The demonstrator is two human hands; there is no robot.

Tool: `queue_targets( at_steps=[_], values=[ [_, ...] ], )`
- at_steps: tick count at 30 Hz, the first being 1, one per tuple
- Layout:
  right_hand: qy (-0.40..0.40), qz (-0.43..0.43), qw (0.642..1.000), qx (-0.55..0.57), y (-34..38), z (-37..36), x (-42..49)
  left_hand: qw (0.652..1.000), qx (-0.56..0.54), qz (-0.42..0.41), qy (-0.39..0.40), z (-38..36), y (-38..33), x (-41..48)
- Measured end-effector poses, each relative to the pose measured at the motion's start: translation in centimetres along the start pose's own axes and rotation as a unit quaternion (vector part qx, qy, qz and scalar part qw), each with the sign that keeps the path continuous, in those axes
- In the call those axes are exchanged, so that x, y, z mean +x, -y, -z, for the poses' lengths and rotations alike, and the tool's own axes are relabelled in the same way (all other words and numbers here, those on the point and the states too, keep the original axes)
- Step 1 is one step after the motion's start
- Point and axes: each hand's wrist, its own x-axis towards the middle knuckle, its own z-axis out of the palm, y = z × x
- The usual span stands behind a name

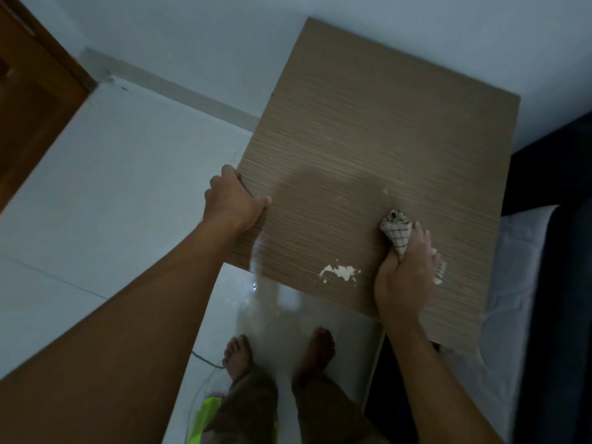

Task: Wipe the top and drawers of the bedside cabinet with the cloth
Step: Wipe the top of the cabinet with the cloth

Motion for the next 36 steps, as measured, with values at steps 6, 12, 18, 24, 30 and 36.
queue_targets(
  at_steps=[6,12,18,24,30,36],
  values=[
    [-0.017,-0.015,0.999,-0.026,3.3,-2.4,-4.8,1.000,0.009,-0.008,0.009,0.2,0.0,0.0],
    [0.009,0.003,1.000,-0.001,8.0,-4.7,-9.7,1.000,0.007,-0.028,0.010,0.4,0.1,0.2],
    [0.098,0.061,0.991,0.063,11.6,-3.8,-13.8,0.999,0.007,-0.027,0.017,0.6,0.0,0.2],
    [0.057,-0.094,0.989,0.097,10.0,3.3,-11.8,0.999,0.006,-0.023,0.026,0.6,0.1,0.3],
    [-0.113,-0.230,0.966,0.019,1.2,7.8,-5.2,0.999,0.016,-0.026,0.026,0.6,0.2,0.4],
    [-0.155,-0.241,0.957,-0.039,-1.5,2.6,-4.7,0.999,0.018,-0.029,0.024,0.5,0.4,0.4]
  ],
)
